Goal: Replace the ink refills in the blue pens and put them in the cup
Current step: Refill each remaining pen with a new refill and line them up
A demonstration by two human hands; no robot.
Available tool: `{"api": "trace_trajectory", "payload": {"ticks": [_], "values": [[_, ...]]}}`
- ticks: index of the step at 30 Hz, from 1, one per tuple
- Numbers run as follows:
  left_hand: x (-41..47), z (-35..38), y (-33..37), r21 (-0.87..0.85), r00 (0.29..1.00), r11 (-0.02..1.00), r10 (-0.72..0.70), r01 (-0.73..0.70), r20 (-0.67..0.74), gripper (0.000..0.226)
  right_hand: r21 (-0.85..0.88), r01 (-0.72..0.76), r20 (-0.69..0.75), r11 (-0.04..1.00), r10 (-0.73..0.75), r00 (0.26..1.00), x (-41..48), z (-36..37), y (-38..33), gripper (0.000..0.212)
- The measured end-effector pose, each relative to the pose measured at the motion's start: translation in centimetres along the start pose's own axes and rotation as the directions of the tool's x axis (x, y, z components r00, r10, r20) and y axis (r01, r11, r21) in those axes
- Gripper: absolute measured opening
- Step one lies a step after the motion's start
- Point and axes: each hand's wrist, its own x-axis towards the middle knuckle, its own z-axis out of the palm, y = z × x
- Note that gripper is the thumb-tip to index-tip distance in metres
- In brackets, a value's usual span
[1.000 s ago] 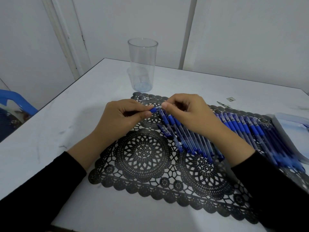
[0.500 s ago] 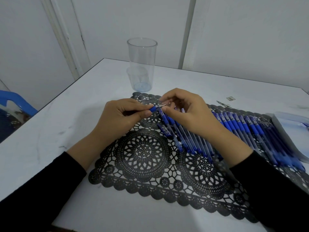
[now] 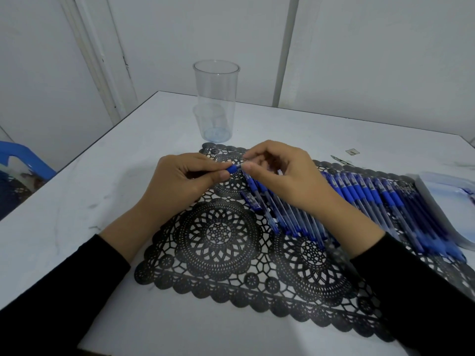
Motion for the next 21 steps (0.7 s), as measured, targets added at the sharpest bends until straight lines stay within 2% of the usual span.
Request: {"api": "trace_trajectory", "payload": {"ticks": [2,5,9,13,16,21], "values": [[-0.03,-0.01,0.01,0.002,1.000,1.000,0.009,-0.009,0.001,0.025,0.027,0.007,0.008,1.000,-0.007,1.000,-0.03,0.08,-0.09,0.009],[-0.11,0.03,0.08,0.009,1.000,1.000,0.028,-0.028,0.011,0.026,-0.036,0.017,-0.015,0.999,-0.018,1.000,-0.05,0.28,-0.18,0.008],[-0.04,0.09,-0.01,0.022,0.999,0.999,0.037,-0.038,0.021,0.028,0.027,-0.021,-0.009,0.999,0.021,1.000,-0.10,0.19,-0.17,0.008],[-0.12,0.07,-0.09,0.019,0.999,0.999,0.029,-0.030,0.018,0.028,-0.024,-0.015,-0.004,1.000,0.015,1.000,-0.08,0.27,-0.15,0.007],[-0.06,0.11,-0.04,0.032,0.999,0.999,0.031,-0.031,0.021,0.028,0.031,-0.029,-0.012,0.999,0.029,0.999,-0.12,0.20,-0.06,0.007],[-0.15,0.06,-0.05,0.073,0.998,0.996,0.056,-0.057,0.015,0.028,0.004,-0.018,-0.032,1.000,0.019,0.999,-0.09,0.32,0.06,0.005]]}}
